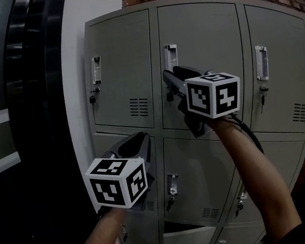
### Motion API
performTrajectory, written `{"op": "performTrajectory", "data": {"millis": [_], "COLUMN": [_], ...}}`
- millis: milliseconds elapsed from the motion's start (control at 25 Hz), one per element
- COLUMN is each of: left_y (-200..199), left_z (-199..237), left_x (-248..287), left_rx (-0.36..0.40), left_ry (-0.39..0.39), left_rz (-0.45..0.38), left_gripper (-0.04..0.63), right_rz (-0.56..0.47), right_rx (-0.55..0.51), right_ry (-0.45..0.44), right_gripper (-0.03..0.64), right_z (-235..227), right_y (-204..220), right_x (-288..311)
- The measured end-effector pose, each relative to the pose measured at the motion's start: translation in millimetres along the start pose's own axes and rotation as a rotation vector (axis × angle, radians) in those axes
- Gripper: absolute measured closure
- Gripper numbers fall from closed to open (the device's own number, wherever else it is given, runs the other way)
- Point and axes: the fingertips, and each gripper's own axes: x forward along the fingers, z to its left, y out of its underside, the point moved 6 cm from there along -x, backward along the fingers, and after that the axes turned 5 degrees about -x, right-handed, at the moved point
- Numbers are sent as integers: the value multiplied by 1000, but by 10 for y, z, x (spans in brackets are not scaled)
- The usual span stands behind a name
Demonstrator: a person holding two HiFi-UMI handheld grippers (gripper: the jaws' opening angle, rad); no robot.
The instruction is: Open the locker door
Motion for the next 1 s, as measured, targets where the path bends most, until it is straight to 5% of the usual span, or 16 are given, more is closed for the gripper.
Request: {"op": "performTrajectory", "data": {"millis": [400, 680, 1000], "left_y": [28, 77, 149], "left_z": [291, 537, 501], "left_x": [-193, -360, -360], "left_rx": [-10, -37, -63], "left_ry": [-23, -83, -85], "left_rz": [-13, -31, -24], "left_gripper": [591, 591, 591], "right_rz": [105, 302, 206], "right_rx": [50, 12, 197], "right_ry": [57, 166, 64], "right_gripper": [486, 505, 494], "right_z": [-258, -329, -300], "right_y": [-109, -142, -150], "right_x": [457, 607, 573]}}
